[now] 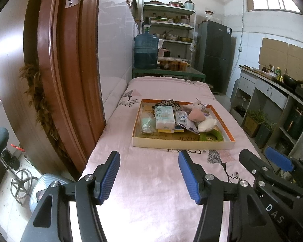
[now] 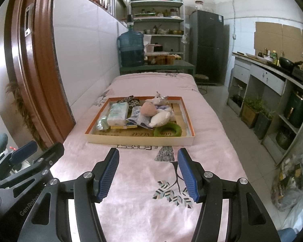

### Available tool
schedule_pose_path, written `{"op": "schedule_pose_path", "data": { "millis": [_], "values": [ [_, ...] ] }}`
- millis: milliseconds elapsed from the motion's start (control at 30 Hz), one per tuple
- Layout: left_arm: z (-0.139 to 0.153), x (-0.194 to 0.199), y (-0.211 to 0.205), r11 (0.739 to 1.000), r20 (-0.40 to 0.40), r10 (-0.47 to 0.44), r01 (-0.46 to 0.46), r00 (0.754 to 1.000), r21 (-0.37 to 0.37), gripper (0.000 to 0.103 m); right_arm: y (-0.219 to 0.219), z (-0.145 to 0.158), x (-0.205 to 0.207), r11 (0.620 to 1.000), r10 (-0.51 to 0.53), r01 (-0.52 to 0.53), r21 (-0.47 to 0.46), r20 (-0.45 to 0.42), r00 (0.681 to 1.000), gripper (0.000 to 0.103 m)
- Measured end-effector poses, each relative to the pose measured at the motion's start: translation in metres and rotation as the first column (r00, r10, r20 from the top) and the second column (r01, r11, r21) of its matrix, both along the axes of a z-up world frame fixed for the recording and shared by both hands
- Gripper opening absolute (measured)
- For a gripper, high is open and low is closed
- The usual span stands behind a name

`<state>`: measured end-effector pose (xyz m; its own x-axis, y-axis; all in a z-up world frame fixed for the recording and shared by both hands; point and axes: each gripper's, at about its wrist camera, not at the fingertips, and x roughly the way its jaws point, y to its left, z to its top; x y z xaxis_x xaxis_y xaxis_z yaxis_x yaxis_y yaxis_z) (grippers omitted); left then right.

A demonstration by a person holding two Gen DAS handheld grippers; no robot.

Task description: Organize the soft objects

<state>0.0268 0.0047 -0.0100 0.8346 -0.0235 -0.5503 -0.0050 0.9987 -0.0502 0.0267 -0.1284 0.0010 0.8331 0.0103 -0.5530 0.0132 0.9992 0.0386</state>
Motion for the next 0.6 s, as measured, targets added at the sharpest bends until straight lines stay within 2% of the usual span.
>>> {"op": "schedule_pose_path", "data": {
  "millis": [600],
  "values": [
    [0.0006, 0.0006, 0.0005, 1.0, -0.002, 0.0, 0.0, 1.0, -0.002, 0.06, 0.0026, -0.0014, 0.0004, 1.0, 0.002, -0.002, -0.001, -0.001, 1.0, 0.062]
  ]
}}
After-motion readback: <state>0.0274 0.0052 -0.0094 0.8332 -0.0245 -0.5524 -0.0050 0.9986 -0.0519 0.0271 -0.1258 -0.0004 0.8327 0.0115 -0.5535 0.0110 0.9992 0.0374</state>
